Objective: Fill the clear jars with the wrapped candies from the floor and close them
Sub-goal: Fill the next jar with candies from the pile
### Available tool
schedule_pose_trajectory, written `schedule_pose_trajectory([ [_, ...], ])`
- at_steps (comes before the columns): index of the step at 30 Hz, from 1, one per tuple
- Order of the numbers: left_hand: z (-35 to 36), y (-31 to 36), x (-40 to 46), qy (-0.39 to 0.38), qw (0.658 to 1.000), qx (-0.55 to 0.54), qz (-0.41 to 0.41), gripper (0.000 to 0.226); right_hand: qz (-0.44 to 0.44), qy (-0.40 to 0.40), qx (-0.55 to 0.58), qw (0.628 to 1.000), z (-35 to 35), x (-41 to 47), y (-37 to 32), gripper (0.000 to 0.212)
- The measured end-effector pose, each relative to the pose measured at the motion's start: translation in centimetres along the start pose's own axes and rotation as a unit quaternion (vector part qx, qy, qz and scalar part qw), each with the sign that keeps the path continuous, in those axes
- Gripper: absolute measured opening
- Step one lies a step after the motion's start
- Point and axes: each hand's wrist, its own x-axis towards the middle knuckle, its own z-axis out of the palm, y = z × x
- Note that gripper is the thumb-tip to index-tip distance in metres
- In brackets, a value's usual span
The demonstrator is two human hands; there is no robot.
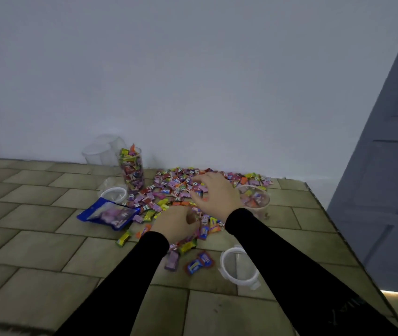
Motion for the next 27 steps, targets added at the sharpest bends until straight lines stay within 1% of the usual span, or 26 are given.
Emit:
schedule_pose_trajectory([
  [2,-0.1,-1.9,-0.3,0.039,0.999,-0.011,-0.027,0.026,-0.003,-0.045,-0.022,0.999,1.8,1.0,-0.7,0.037],
  [5,0.2,-4.7,-0.6,0.090,0.994,-0.006,-0.069,0.038,0.001,-0.102,-0.042,0.994,4.3,2.5,-1.3,0.031],
  [8,0.6,-7.3,-0.8,0.089,0.989,-0.014,-0.117,0.046,0.008,-0.152,-0.052,0.987,7.2,4.3,-2.1,0.028],
  [11,1.0,-9.3,-0.6,0.098,0.984,-0.064,-0.136,0.039,-0.002,-0.191,-0.079,0.978,9.9,6.1,-2.9,0.030],
  [13,0.9,-10.4,0.0,0.096,0.983,-0.080,-0.132,0.031,-0.012,-0.210,-0.085,0.974,11.5,7.4,-3.5,0.032],
  [16,0.4,-11.8,1.2,0.085,0.984,-0.089,-0.125,0.031,-0.024,-0.210,-0.090,0.973,13.9,9.6,-4.3,0.033],
  [19,0.1,-12.9,2.2,0.081,0.983,-0.085,-0.140,0.029,-0.027,-0.205,-0.079,0.975,16.0,11.4,-4.5,0.031],
  [22,0.3,-14.4,3.0,0.097,0.981,-0.048,-0.162,0.027,-0.022,-0.200,-0.066,0.977,17.8,12.7,-4.2,0.032],
  [26,0.3,-15.6,4.5,0.116,0.977,0.008,-0.179,0.032,-0.021,-0.193,-0.071,0.978,19.9,13.9,-3.5,0.033],
  [27,0.2,-15.6,5.0,0.110,0.977,0.021,-0.183,0.034,-0.022,-0.185,-0.067,0.980,20.3,14.2,-3.4,0.033],
])
